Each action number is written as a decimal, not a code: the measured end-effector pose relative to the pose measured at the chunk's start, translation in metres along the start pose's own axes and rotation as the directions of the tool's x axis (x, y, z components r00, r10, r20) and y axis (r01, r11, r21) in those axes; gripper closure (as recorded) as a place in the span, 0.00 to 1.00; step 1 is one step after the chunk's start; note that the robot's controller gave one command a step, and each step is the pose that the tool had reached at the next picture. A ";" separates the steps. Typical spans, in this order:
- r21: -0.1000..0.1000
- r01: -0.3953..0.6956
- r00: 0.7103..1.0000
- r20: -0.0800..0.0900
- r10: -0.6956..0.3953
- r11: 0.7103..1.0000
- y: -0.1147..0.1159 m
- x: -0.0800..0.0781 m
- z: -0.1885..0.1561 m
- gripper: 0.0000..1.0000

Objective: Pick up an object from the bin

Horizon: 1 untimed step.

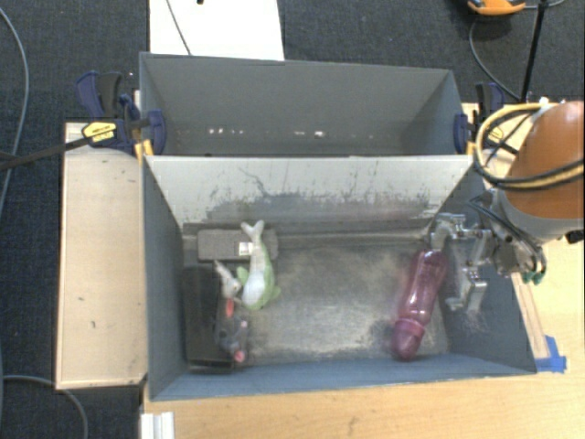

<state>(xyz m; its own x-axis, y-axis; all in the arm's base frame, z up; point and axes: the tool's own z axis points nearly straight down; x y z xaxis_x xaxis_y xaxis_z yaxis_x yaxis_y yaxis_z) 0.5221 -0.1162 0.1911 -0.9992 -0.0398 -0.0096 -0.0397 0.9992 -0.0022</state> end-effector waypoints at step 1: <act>-0.003 0.129 0.992 -0.008 -0.129 0.992 0.006 0.007 0.038 0.00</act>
Offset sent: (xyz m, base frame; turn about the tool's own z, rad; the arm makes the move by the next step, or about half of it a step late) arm -0.0143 0.0039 -0.1196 -0.1668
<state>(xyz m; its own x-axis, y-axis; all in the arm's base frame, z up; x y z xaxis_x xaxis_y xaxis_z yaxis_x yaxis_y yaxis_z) 0.5156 -0.1103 0.1527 -0.9857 -0.1686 -0.0010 -0.1686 0.9857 -0.0001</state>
